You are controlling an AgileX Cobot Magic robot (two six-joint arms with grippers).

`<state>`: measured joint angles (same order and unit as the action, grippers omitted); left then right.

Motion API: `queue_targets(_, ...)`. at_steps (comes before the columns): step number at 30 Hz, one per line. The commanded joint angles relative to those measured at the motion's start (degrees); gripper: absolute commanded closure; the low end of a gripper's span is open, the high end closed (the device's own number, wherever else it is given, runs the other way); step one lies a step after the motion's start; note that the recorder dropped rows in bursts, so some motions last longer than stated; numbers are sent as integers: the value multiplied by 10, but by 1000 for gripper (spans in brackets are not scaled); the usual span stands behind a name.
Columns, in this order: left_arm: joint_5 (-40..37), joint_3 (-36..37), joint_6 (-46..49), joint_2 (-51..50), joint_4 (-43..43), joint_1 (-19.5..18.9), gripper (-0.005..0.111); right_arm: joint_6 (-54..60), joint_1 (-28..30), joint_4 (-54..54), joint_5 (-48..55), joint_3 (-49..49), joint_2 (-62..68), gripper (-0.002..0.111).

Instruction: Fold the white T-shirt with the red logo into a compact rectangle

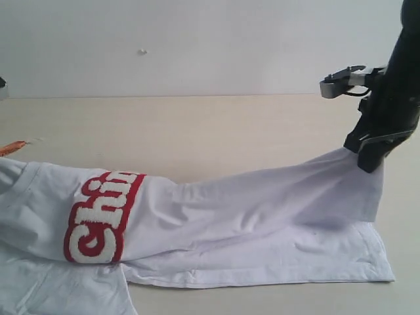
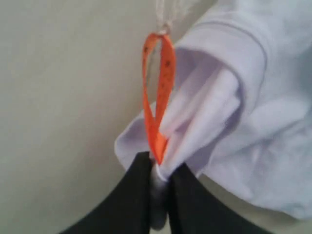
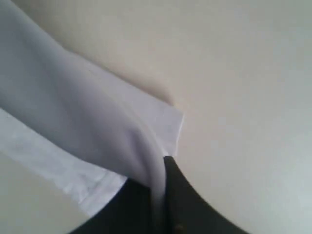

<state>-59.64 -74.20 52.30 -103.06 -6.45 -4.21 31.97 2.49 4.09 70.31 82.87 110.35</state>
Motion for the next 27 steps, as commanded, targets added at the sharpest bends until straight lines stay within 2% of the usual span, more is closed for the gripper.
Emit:
queue_targets(1, 28, -49, 44, -89, -1, -16, 107, 18, 3, -25, -43, 73, 71, 108)
queue_targets(8, 146, -60, 57, -140, 1, -39, 107, 23, 3, -165, -123, 102, 112, 108)
queue_targets(13, 197, -60, 65, -153, -2, -44, 107, 29, 3, -151, -169, 102, 124, 108)
queue_targets(17, 204, -60, 99, -153, -21, -44, 107, 44, 3, -151, -178, 102, 131, 108)
queue_targets(19, 216, -60, 107, -153, -39, -44, 103, 44, 3, -151, -179, 102, 132, 105)
queue_targets(21, 222, -60, 125, -153, -65, -44, 92, 44, 3, -151, -182, 102, 132, 99)
queue_targets(24, 227, -60, 139, -153, -100, -45, 65, 44, 3, -151, -192, 102, 132, 84)
queue_targets(26, 239, -60, 135, -153, -106, -45, 42, 44, 3, -151, -204, 102, 132, 70)
queue_targets(27, 247, -60, 129, -153, -106, -45, 37, 44, 3, -151, -211, 102, 132, 64)
